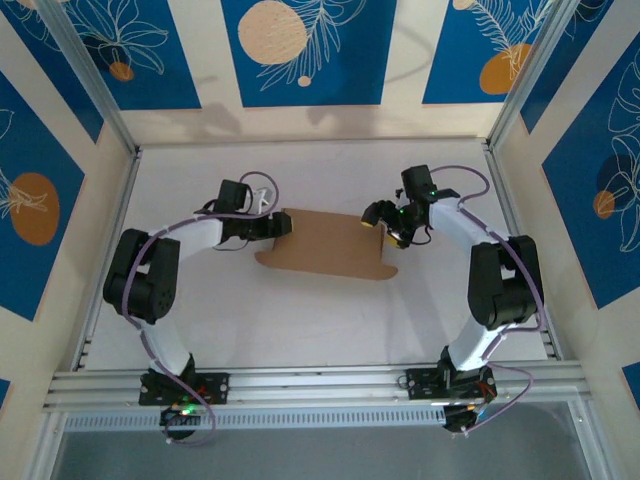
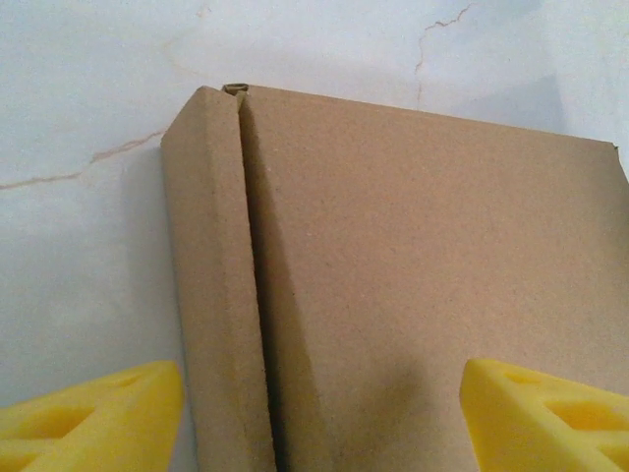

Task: Fold the paper box

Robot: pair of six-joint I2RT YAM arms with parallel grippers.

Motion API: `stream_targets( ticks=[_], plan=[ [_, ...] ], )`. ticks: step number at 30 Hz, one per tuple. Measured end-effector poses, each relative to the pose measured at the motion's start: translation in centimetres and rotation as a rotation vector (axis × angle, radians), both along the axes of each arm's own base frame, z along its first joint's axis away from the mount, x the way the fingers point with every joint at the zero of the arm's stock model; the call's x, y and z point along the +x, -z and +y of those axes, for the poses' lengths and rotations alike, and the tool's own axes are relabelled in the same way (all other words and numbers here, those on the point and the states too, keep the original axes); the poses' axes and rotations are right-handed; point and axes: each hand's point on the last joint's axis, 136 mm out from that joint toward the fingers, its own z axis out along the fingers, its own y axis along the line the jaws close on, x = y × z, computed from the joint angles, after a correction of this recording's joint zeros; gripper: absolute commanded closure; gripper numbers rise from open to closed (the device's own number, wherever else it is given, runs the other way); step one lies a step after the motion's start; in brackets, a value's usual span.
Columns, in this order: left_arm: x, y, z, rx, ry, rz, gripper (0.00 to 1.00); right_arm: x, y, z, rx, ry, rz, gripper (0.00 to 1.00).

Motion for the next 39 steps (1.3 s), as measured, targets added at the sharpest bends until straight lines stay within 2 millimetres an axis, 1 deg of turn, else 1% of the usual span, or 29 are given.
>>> stream_targets(
  ticks=[3,5,9,13,16,19,27,31,34,35,37,39],
  plan=[
    [-0.1,0.3,0.2,0.000,-0.004,0.003,0.28,-0.7,-0.4,0.3,-0.002,-0.025,-0.022,0.32],
    [-0.3,0.5,0.3,0.002,-0.004,0.010,0.29,-1.4,-0.4,0.2,-0.003,-0.033,-0.027,0.33],
    [-0.5,0.7,0.3,-0.011,-0.005,0.011,0.30,-2.8,0.6,-0.4,-0.008,-0.030,-0.007,0.35],
    [-1.0,0.9,0.4,-0.028,-0.013,0.022,0.31,-3.6,1.8,-1.0,-0.010,-0.016,0.020,0.37],
    [-1.3,1.1,0.4,-0.037,-0.016,0.031,0.32,-3.5,2.1,-1.2,-0.006,-0.011,0.015,0.39],
    [-1.4,1.2,0.4,-0.044,-0.020,0.032,0.34,-3.3,2.1,-1.1,0.001,-0.014,0.002,0.44],
    [-1.6,1.2,0.3,-0.065,-0.029,0.042,0.45,-2.9,2.7,-0.7,0.021,-0.024,-0.008,0.56],
    [-1.6,1.3,0.4,-0.065,-0.032,0.046,0.48,-2.9,3.1,-0.7,0.020,-0.024,-0.005,0.62],
    [-1.6,1.5,0.5,-0.064,-0.035,0.048,0.51,-2.8,3.4,-0.7,0.022,-0.023,0.000,0.70],
    [-1.6,1.7,0.5,-0.063,-0.035,0.051,0.52,-2.8,3.5,-0.8,0.022,-0.022,0.000,0.74],
    [-1.6,1.9,0.6,-0.064,-0.040,0.056,0.55,-2.6,3.7,-0.9,0.023,-0.017,0.004,0.81],
    [-1.4,2.0,0.6,-0.065,-0.041,0.053,0.58,-2.4,3.7,-0.9,0.031,-0.013,0.001,0.84]
  ],
)
